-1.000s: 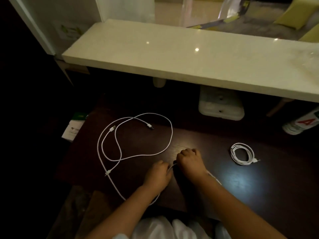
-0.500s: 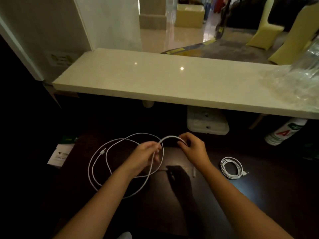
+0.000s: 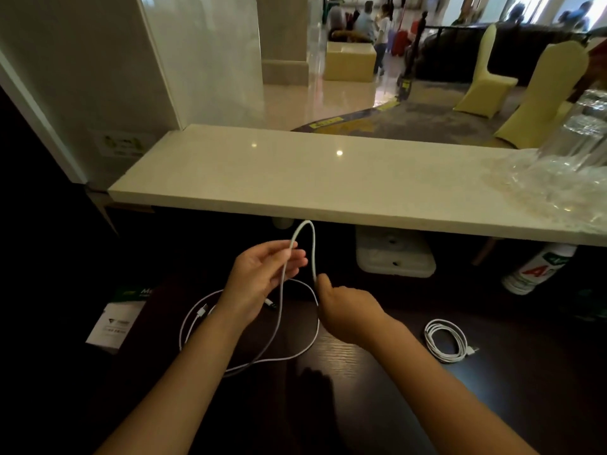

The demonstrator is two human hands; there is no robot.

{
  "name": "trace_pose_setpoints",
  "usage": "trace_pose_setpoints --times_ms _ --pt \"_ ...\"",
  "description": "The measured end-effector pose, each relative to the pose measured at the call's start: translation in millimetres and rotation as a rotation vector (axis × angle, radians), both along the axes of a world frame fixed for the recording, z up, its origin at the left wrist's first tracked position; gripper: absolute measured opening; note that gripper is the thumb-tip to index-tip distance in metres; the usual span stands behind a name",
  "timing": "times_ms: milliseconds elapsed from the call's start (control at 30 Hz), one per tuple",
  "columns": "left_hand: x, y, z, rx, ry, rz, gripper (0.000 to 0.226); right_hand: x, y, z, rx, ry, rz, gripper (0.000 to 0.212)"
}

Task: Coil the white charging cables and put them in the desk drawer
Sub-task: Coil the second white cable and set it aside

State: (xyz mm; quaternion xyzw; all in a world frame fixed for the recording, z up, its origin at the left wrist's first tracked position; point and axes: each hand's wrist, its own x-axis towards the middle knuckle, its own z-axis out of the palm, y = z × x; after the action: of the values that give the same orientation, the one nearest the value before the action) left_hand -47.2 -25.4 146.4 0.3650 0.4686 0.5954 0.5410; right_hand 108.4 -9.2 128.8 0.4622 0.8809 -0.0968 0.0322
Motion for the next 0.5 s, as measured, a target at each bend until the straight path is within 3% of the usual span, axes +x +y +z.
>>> trace_pose_setpoints --times_ms 100,167,233,300,367,433,500 --pt "2 0 -4 0.007 0.275 -0.052 0.019 -11 -5 29 -0.021 -0.07 0.221 0.029" --pt "4 -3 -5 -0.031 0.348 -0.117 0.018 -15 -3 44 0.069 0.037 0.269 0.027" --pt "5 -6 -3 -0.099 0.281 -0.163 0.023 -14 1 51 0.233 0.267 0.271 0.02" --pt "2 -8 2 -0.151 0.047 -0.241 0.034 -11 9 47 0.353 0.38 0.235 0.018" --pt "-6 -7 6 -0.098 -0.064 -0.347 0.028 -10 14 42 0.24 0.507 0.156 0.016" --pt "-9 -7 7 -0.048 0.103 -0.405 0.024 -10 16 42 0.01 0.623 0.03 0.012" --pt "-6 -8 6 -0.052 0.348 -0.324 0.025 -9 18 42 -0.13 0.679 -0.05 0.015"
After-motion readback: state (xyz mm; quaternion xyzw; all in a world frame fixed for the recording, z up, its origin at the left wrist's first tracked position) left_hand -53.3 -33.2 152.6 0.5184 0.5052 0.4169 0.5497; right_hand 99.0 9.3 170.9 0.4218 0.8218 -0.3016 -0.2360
